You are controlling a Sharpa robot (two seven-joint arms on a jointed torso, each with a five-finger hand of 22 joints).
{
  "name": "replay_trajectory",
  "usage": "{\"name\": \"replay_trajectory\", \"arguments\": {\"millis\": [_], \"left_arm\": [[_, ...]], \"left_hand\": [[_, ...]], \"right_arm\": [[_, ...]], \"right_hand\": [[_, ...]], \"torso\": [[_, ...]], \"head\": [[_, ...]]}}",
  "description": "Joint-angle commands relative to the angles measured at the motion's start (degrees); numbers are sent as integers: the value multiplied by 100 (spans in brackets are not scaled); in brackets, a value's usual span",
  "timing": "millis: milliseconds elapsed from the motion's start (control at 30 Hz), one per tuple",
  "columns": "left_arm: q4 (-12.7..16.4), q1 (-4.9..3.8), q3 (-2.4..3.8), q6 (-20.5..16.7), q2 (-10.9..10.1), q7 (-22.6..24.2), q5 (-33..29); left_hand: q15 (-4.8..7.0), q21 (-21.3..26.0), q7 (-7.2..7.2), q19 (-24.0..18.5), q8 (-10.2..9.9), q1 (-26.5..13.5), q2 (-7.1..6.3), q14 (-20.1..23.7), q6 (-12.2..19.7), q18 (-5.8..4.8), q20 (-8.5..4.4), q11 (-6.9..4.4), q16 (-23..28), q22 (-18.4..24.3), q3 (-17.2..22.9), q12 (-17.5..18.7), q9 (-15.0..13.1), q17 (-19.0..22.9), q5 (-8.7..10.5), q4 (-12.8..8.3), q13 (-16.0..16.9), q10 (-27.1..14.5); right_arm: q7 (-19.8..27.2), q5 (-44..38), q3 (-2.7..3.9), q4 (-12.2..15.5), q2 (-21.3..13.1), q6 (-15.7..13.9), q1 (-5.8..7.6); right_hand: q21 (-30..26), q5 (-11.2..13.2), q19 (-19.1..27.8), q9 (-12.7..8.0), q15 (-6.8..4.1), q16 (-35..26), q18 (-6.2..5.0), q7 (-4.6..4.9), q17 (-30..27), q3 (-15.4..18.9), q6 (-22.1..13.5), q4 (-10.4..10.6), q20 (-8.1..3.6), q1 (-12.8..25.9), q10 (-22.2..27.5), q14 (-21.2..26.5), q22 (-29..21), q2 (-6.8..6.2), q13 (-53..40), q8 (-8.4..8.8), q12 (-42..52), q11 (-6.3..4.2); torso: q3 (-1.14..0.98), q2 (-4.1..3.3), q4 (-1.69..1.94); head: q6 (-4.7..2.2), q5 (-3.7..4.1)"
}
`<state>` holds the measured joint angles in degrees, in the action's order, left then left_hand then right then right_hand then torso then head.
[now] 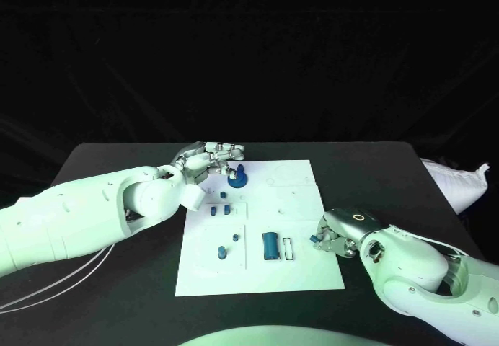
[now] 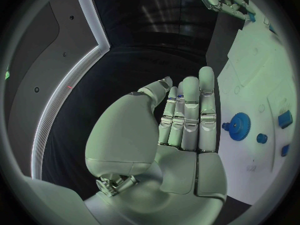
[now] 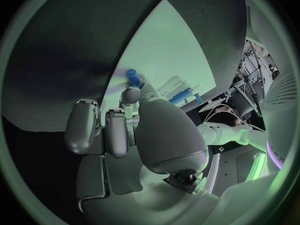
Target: Assemble the parts on the task board
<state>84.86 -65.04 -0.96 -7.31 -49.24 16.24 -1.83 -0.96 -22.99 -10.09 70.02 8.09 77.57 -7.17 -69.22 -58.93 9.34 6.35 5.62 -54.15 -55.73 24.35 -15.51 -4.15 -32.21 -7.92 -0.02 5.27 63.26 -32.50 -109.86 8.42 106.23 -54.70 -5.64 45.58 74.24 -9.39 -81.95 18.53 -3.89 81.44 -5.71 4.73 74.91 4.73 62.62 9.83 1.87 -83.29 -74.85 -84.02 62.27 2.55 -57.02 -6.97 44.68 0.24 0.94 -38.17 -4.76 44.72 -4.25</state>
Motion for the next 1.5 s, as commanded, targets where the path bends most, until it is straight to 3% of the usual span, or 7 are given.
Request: {"name": "replay_trajectory", "arguments": {"millis": [33, 300, 467, 600, 733, 1000, 1500], "left_arm": [[8, -1, 4, 108, 5, 9, 16], [14, -1, 4, 116, 4, -2, 32], [16, -1, 4, 122, 2, -5, 37], [15, -1, 4, 128, 2, -8, 39], [18, -1, 4, 144, 4, -17, 39], [22, -1, 4, 166, 1, -23, 43], [26, -1, 4, 209, 18, -29, 66]], "left_hand": [[2, 26, 7, 40, 20, 24, 16, 52, 29, 101, 18, 15, 4, 6, -26, -39, 6, 7, 11, 1, 6, -41], [2, 31, 7, 41, 23, 27, 20, 55, 33, 102, 19, 15, 1, 11, -33, -49, 7, 11, 11, -3, 6, -49], [2, 31, 7, 41, 23, 27, 20, 55, 33, 102, 19, 15, 1, 11, -33, -49, 7, 11, 11, -3, 6, -49], [2, 31, 7, 41, 23, 27, 20, 55, 33, 102, 19, 15, 1, 11, -33, -49, 7, 11, 11, -3, 6, -49], [2, 31, 7, 41, 23, 27, 20, 55, 33, 102, 19, 15, 1, 11, -33, -49, 7, 11, 11, -3, 6, -49], [2, 33, 7, 41, 24, 28, 20, 56, 34, 102, 19, 15, 1, 12, -35, -51, 7, 12, 11, -4, 6, -52], [1, 36, 6, 41, 25, 27, 18, 59, 38, 102, 20, 17, 0, 14, -42, -56, 7, 14, 11, -6, 5, -59]], "right_arm": [[-119, -433, -97, -139, 14, 942, -96], [-128, -329, -108, -113, 27, 582, -99], [-14, 706, -103, -2, 0, -576, -99], [179, 1748, -84, 101, -35, -1416, -84], [272, 2440, -72, 198, -61, -1821, -56], [293, 3320, -65, 305, -2, -1900, -41], [86, 3587, -66, 186, 240, -1462, -40]], "right_hand": [[-38, -149, 37, -159, -40, -36, 45, -1, -4, -177, 42, -79, -19, -185, 40, -327, -9, 20, 29, 24, -69, -38], [-38, -197, 26, -208, -45, -56, 49, -20, -22, -619, 127, -127, -21, -250, -21, -325, 1, -22, 10, 47, -60, -49], [-1, -289, -3, -228, -67, -19, 59, -35, 43, -1078, 151, -174, -48, -287, -90, -341, 61, -30, -70, 64, 32, -52], [29, -405, -23, -231, -70, 5, 66, -23, 87, -1672, 194, -210, -47, -73, -151, -350, 107, -263, -111, 71, 58, -41], [39, -451, -27, -220, -58, 15, 69, -31, 106, -2076, 215, -235, -46, 176, -203, -354, 125, -422, -165, 70, 105, -61], [42, -646, -27, -197, -56, 15, 69, -31, 110, -2319, 230, -255, -45, 485, -250, -355, 132, -578, -235, 63, 168, -61], [90, -1022, -55, -136, -81, 56, 82, -85, 178, -2176, 357, 4, -56, 1158, -467, -370, 214, -644, -522, -2, 551, -99]], "torso": [[-3, -1, -8], [-6, -3, -13], [-10, -6, -4], [-5, -3, -6], [-4, -5, -2], [-4, -4, -20], [0, -5, -6]], "head": [[3, -14], [-3, -13], [0, -13], [6, -18], [11, -17], [12, -19], [27, -29]]}}
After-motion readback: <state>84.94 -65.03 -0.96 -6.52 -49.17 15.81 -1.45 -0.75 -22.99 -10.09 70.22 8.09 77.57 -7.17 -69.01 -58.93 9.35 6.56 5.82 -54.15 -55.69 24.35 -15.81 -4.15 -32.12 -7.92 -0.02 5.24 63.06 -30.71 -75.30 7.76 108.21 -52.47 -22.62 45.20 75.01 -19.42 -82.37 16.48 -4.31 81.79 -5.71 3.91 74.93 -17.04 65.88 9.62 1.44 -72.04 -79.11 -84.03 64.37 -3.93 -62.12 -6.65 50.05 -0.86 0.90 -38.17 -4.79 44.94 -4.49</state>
